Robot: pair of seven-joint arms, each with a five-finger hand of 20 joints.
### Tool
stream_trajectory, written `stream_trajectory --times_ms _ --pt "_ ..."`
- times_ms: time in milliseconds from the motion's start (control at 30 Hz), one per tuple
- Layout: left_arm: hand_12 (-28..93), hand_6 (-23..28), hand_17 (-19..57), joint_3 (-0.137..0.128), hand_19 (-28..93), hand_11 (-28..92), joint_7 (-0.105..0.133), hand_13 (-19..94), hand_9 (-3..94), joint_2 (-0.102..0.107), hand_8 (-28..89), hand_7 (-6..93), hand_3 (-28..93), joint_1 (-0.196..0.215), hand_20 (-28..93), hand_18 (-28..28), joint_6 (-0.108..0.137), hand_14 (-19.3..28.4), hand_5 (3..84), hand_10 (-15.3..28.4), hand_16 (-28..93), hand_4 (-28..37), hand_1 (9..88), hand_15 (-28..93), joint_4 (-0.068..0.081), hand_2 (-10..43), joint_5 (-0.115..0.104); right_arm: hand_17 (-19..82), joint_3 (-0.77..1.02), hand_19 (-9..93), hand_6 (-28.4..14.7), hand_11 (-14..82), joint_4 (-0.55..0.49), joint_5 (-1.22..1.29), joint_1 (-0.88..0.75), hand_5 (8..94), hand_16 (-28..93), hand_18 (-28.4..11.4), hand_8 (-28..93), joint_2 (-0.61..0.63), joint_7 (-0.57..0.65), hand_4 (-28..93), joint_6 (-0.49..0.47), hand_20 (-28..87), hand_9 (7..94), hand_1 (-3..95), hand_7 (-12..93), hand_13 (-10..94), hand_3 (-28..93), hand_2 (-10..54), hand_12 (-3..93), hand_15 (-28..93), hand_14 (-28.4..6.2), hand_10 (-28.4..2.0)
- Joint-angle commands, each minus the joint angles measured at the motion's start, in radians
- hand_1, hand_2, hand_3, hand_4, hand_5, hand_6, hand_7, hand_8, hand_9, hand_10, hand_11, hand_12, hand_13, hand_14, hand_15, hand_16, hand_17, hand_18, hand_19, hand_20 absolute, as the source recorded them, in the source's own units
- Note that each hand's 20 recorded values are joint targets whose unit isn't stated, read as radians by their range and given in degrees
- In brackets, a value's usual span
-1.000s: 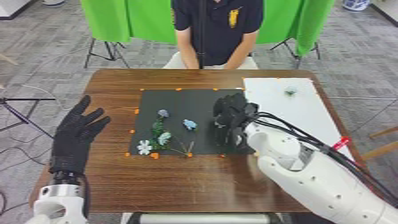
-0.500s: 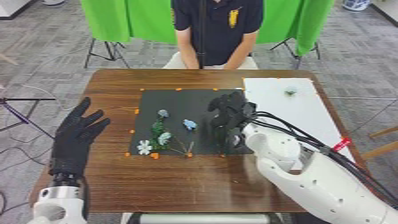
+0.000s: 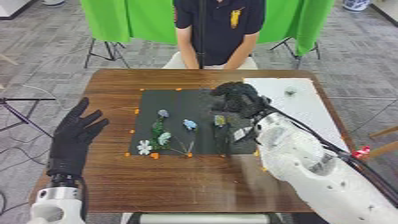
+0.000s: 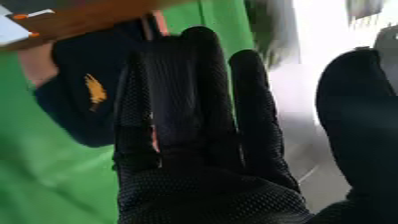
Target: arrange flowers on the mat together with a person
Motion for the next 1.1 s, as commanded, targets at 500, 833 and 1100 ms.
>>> stream_trajectory --times_ms 500,833,1100 --pt "9 1.8 -8.8 -0.009 47 21 0.020 28 37.2 -0.002 -11 14.4 81 0.049 15 22.5 0.018 25.3 34.1 17.0 -7 -26.4 23.0 40 -0.008 3.7 -0.004 1 0.740 49 0.7 9.8 -0.131 1.171 -0.627 40.1 14 -21.2 -11 -0.222 -0.030 -28 -0.063 15 42.2 19.2 13 33 77 5.2 13.9 28 -18.1 -14.4" --pt "9 1.7 -8.8 0.003 46 21 0.019 28 37.0 -0.005 -11 14.4 81 0.034 14 22.5 0.013 25.2 34.1 16.9 -7 -26.4 22.8 40 -0.002 3.7 -0.002 -1 0.684 44 6.2 3.1 -0.145 1.099 -0.752 24.6 20 -20.1 -12 -0.144 -0.285 -28 0.013 14 35.2 15.0 12 29 78 7.9 13.6 15 -17.3 -9.6" --pt "9 1.7 -8.9 0.008 46 21 0.010 28 36.9 -0.009 -11 14.4 81 0.034 14 22.4 0.004 25.1 33.9 16.7 -7 -26.5 22.7 40 0.000 3.7 0.002 -1 0.674 44 6.7 3.8 -0.144 1.108 -0.776 24.3 21 -19.6 -12 -0.146 -0.323 -28 0.036 15 37.1 13.7 14 30 78 8.7 14.0 17 -17.2 -8.9"
